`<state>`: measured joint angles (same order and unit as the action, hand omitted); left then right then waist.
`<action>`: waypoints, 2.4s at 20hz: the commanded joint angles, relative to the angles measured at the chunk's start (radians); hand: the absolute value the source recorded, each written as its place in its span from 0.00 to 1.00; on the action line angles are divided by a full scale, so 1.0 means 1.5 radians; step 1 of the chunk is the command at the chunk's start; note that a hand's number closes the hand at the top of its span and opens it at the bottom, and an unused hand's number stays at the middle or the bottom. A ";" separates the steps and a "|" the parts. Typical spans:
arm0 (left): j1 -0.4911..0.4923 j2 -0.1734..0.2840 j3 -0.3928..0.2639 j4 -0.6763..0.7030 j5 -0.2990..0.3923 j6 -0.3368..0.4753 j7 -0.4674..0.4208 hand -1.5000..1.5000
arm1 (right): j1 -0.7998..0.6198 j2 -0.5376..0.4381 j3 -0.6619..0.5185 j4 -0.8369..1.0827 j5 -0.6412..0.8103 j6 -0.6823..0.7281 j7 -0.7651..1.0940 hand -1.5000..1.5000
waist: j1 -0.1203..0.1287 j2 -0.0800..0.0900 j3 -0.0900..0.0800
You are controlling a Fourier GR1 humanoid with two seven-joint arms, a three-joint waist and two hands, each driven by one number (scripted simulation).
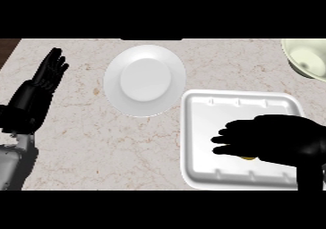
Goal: Pick the lemon from the tray and place it in the plate
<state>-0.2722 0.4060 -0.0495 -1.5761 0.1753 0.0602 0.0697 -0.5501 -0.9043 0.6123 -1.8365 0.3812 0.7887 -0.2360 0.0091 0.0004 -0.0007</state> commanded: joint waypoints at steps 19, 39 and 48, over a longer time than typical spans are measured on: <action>0.004 -0.016 0.070 0.017 -0.020 -0.077 -0.015 0.50 | 0.049 0.152 0.028 0.233 0.379 -0.091 -0.126 0.00 | -0.003 0.000 0.000; -0.011 -0.057 0.072 -0.022 -0.060 -0.065 0.037 0.50 | 0.108 0.302 -0.030 0.341 0.489 -0.343 -0.215 1.00 | -0.005 0.000 0.001; -0.060 -0.081 0.023 -0.038 -0.055 -0.089 0.029 0.50 | -0.178 0.274 -0.246 0.560 0.410 -0.371 -0.257 1.00 | 0.111 0.054 0.007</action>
<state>-0.3383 0.2936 0.0101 -1.6187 0.0903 -0.0568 0.1175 -0.6948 -0.4688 0.3466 -1.0908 1.0339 0.2524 -0.6056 0.1131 0.0519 0.0051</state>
